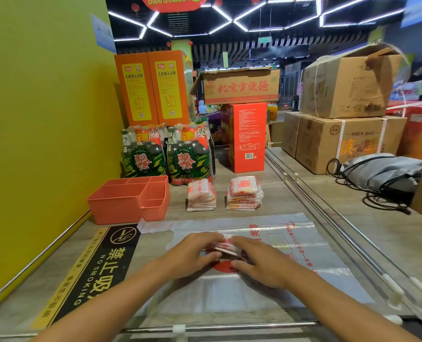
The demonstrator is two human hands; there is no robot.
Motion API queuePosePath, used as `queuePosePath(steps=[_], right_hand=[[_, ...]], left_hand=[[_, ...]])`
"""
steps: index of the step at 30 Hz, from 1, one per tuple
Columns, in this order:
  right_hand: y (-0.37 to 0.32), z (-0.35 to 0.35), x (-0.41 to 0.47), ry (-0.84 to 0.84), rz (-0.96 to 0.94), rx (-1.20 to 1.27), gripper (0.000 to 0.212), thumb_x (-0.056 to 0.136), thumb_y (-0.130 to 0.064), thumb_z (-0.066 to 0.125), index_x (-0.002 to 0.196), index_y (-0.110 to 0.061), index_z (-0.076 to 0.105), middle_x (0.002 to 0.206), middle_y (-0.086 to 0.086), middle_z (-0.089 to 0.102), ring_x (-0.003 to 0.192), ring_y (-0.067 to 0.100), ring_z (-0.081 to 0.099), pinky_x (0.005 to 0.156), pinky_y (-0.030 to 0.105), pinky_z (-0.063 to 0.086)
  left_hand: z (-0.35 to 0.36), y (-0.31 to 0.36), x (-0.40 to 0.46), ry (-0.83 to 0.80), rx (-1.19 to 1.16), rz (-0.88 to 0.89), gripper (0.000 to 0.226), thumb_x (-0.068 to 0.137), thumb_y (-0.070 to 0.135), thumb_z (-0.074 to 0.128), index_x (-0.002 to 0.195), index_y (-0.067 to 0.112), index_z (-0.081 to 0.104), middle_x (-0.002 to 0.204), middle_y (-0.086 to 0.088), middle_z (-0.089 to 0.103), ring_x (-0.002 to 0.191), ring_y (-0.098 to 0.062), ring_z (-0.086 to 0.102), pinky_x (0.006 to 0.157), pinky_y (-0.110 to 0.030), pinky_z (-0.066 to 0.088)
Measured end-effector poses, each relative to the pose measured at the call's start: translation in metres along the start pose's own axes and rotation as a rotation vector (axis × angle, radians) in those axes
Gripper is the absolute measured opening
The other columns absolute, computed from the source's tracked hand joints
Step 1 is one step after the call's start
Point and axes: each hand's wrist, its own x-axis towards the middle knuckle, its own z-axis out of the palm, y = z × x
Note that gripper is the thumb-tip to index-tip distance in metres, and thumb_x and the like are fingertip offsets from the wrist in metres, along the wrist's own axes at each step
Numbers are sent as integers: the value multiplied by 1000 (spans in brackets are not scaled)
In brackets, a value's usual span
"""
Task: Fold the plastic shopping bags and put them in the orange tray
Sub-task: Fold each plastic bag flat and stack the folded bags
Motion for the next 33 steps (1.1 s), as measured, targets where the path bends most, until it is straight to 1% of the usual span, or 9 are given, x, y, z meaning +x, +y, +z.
queuePosePath(steps=[2,6,10,15,18,21,26,29,33], right_hand=[[0,0,1,41,14,-13,58,98,-53,54,150,-42,32,149,-13,47,125,12,52,101,30,47],[0,2,3,125,14,-55,53,99,-44,57,149,-39,39,145,-9,55,124,15,56,99,32,49],[-1,-4,4,213,1,-71,38,102,-26,53,136,-41,57,128,-8,68,114,18,63,89,25,51],[13,-34,2,240,53,-146,30,99,-21,60,123,-39,66,111,-8,73,97,13,67,82,31,57],[41,-62,2,294,90,-239,36,101,-16,58,129,-37,64,118,-6,73,101,14,69,88,32,58],[73,-85,6,303,196,-284,43,101,-10,55,140,-30,57,127,-2,69,108,17,67,90,24,51],[123,-89,34,324,276,-337,52,97,-6,59,143,-29,53,135,-4,64,116,13,64,96,26,50],[147,-86,60,312,292,-419,50,98,-13,62,144,-28,51,140,-2,61,122,16,61,103,34,50],[164,-83,90,238,406,-387,42,98,-30,61,139,-23,56,136,5,60,121,24,59,102,37,49]], left_hand=[[1,5,-1,14,-16,29,44,92,19,69,134,27,59,128,11,65,116,-1,59,101,-21,48],[5,10,6,143,-31,44,36,89,8,70,123,20,69,117,5,72,106,-5,65,94,-28,53],[8,17,12,179,-25,52,29,93,16,69,120,23,70,114,7,73,104,-5,66,91,-29,55],[11,28,31,200,-32,2,38,99,29,62,136,33,59,131,14,64,116,-2,59,100,-28,52],[16,36,57,93,-26,-48,51,101,38,56,148,42,39,152,17,45,136,-4,43,112,-25,38],[23,47,87,-26,-52,-62,59,103,42,51,155,39,24,161,13,29,146,-6,26,111,-20,23],[64,44,104,-304,167,24,60,105,57,26,160,36,12,168,12,1,154,-9,-7,125,-35,-3],[83,38,104,-360,187,22,60,105,60,18,160,39,5,166,18,-10,152,-7,-16,121,-30,-15],[85,39,106,-368,194,20,59,105,59,16,159,40,0,165,19,-14,150,-5,-21,120,-28,-17]])
